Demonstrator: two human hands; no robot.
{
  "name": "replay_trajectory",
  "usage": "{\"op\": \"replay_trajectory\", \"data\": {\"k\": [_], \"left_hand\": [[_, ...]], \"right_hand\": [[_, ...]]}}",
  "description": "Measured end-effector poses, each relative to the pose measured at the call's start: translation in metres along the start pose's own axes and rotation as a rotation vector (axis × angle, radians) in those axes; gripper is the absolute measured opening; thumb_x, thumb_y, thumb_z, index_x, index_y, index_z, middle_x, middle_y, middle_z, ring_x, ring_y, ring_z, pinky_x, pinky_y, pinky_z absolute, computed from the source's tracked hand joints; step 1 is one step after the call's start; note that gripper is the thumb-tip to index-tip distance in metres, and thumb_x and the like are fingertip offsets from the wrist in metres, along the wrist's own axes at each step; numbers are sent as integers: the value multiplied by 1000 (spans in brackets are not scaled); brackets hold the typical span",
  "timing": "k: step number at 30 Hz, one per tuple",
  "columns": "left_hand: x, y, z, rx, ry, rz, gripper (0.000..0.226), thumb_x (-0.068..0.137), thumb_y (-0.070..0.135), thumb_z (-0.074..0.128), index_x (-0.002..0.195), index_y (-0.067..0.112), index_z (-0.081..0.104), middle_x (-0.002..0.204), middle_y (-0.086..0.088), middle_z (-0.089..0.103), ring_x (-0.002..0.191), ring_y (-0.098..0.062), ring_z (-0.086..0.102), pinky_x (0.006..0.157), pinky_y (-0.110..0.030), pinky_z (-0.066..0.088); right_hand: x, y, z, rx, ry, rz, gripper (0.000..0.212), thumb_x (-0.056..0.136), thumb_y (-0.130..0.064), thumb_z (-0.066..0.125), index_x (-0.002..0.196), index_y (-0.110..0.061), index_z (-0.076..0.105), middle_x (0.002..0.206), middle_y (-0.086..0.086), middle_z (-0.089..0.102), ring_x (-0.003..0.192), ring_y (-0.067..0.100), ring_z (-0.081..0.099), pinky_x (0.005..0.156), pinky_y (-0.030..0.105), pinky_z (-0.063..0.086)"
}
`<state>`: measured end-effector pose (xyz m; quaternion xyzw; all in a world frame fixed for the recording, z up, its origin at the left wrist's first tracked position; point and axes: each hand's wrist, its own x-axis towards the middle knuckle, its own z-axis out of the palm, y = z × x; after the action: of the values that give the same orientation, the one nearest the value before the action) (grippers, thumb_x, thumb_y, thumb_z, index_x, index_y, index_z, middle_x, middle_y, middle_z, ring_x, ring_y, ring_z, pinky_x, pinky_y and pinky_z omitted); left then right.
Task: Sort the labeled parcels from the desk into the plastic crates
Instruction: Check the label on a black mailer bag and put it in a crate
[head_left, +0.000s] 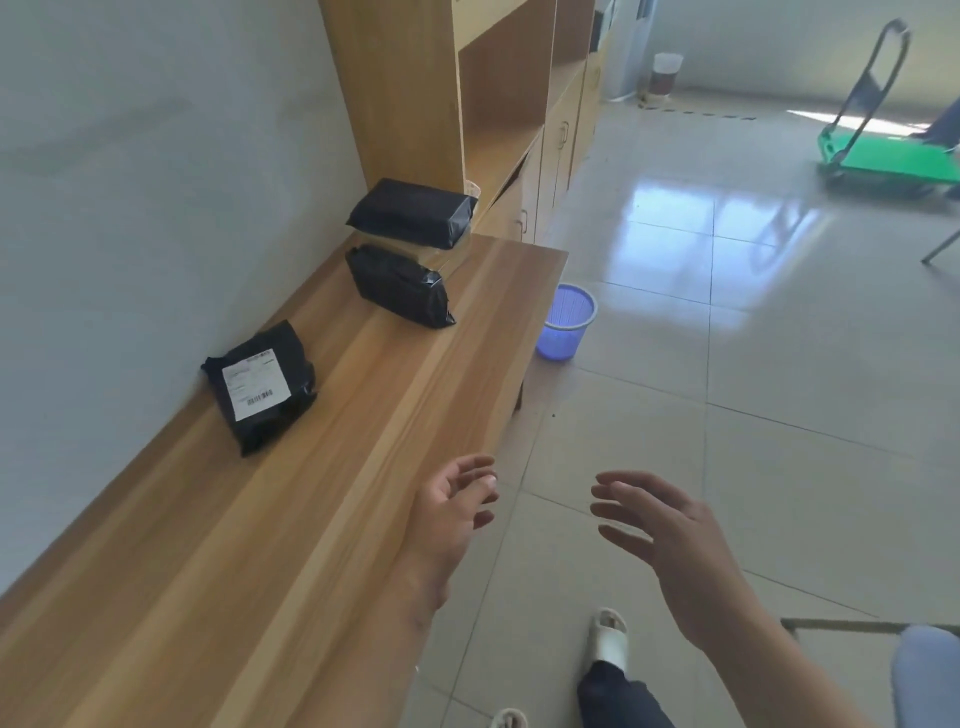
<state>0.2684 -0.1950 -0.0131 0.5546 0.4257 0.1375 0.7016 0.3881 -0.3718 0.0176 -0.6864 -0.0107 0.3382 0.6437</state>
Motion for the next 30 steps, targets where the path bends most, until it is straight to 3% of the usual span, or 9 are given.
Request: {"op": "replay_trajectory", "data": {"k": [8,15,21,24,30], "left_hand": [[109,37,37,36,183,-14,18,99,11,64,111,22,72,114,-4,72,101,-19,68,87,-34,59],[199,88,75,124,332,-55,22,101,23,63,121,30,64,121,3,66,109,-16,64,96,-34,55],[271,113,76,156,463,-151,52,98,32,68,145,30,47,135,4,53,124,-26,55,109,-48,45],[316,126,66,120,523,-198,71,94,36,73,155,26,36,152,-5,46,132,-32,51,113,-52,41],[420,155,43,48,652,-263,89,89,31,80,158,12,27,160,-9,39,141,-33,45,113,-46,39]], "right_hand": [[146,-62,-2,17,-135,28,16,98,-8,62,102,-6,77,104,15,78,93,22,73,95,43,56],[262,-125,-8,12,-258,55,16,98,-6,61,102,-4,76,97,12,78,91,22,72,93,42,56],[325,-145,2,-26,-297,127,16,98,-5,60,103,-2,75,103,18,77,93,25,71,92,42,57],[355,-159,11,-52,-305,139,16,99,-4,60,105,-1,74,99,15,76,93,26,71,94,44,56],[411,-193,28,-106,-249,116,15,98,-4,60,98,-5,75,98,13,77,95,28,71,95,46,55]]}}
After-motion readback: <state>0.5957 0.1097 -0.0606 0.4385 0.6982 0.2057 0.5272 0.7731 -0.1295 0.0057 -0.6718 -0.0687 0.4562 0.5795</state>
